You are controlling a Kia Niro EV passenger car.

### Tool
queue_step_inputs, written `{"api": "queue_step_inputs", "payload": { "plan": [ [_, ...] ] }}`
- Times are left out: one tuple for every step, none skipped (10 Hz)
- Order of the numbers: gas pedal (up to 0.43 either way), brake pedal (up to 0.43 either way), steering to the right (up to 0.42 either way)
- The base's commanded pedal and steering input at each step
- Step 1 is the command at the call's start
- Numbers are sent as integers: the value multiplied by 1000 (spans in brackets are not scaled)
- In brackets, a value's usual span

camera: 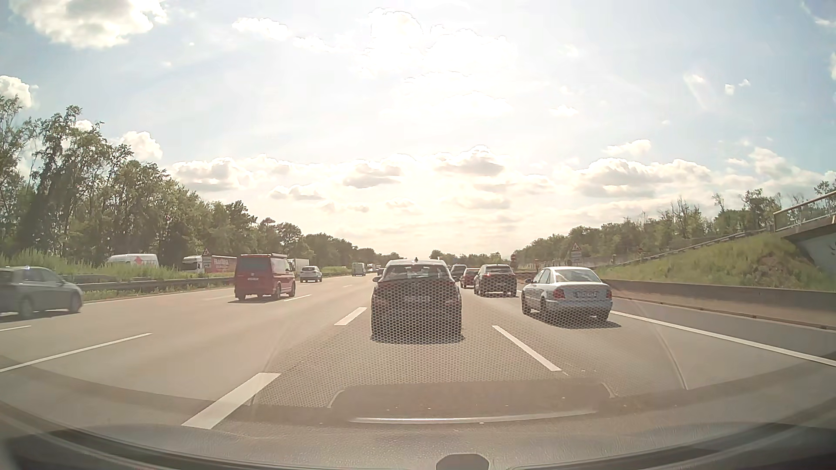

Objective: Follow the waypoints while adhering to traffic rules and regulations

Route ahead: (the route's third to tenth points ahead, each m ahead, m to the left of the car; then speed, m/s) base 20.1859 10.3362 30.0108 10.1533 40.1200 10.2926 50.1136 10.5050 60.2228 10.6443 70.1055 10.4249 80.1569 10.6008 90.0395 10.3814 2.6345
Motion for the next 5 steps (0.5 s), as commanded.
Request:
{"api": "queue_step_inputs", "payload": {
  "plan": [
    [287,0,-9],
    [287,0,-9],
    [287,0,-9],
    [287,0,-9],
    [287,0,-9]
  ]
}}
